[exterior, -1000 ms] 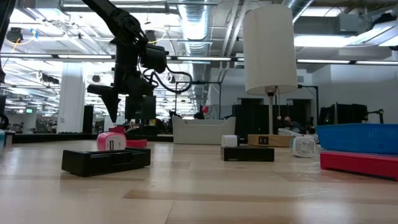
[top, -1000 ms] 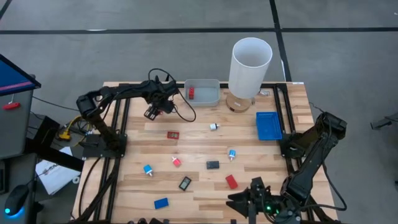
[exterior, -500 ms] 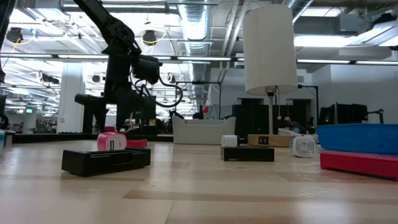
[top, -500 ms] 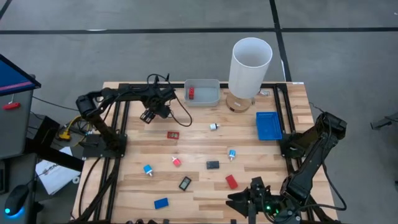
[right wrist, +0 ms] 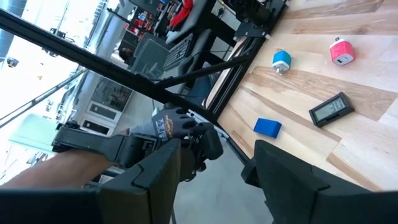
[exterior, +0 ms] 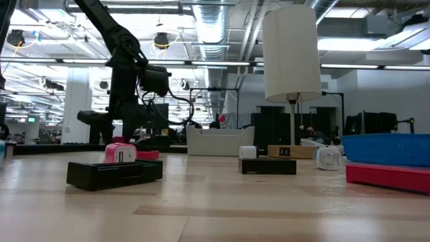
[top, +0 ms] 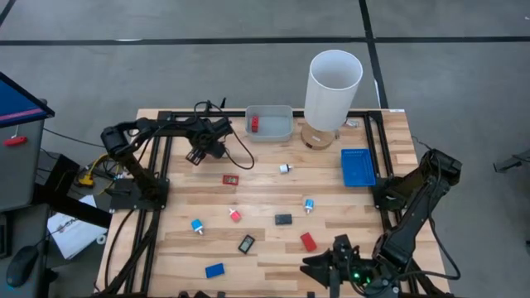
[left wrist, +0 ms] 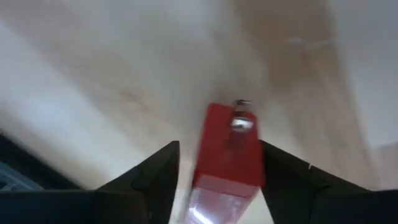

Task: Pick & Place Office items
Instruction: Put the red charger adapter into the gray bin

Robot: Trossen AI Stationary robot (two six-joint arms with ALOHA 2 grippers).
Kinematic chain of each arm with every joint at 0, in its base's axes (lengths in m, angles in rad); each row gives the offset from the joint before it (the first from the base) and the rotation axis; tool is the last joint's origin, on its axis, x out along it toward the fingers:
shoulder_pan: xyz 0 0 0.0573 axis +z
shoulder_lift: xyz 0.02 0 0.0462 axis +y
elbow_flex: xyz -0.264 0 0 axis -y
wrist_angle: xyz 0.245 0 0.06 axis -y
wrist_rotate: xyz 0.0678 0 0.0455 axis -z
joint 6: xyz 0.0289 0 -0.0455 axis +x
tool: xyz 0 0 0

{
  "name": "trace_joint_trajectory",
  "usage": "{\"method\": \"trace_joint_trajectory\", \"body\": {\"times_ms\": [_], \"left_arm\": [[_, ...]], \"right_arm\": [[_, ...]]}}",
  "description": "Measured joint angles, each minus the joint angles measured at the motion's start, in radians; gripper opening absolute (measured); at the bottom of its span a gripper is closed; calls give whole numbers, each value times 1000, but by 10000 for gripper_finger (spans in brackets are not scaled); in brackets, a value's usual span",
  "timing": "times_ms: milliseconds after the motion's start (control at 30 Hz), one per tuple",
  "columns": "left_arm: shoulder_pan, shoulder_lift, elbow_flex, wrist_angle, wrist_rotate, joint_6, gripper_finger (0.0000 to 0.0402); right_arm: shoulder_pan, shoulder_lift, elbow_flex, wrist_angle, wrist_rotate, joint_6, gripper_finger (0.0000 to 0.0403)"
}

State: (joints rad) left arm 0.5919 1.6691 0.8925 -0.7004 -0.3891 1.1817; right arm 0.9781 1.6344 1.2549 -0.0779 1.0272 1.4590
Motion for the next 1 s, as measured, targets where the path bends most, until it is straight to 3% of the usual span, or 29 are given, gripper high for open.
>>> {"method": "trace_joint_trajectory", "body": {"times_ms": [200,467,733,900,1000], "left_arm": [[0,0,0,36,-36,-11,119],[-33,0,66,9,19,-252,115],[-135,-53,228,79,233,-739,115],[-201,-162,236,259,282,-1179,115],[-250,-196,236,370,259,-1417,115]], "right_arm": [[-10,0,0,-5,-1,0,198],[-15,0,0,-18,0,0,198],[-26,0,0,-19,3,-1,198],[-19,0,0,-20,18,-1,198],[-15,0,0,-22,49,-15,198]]}}
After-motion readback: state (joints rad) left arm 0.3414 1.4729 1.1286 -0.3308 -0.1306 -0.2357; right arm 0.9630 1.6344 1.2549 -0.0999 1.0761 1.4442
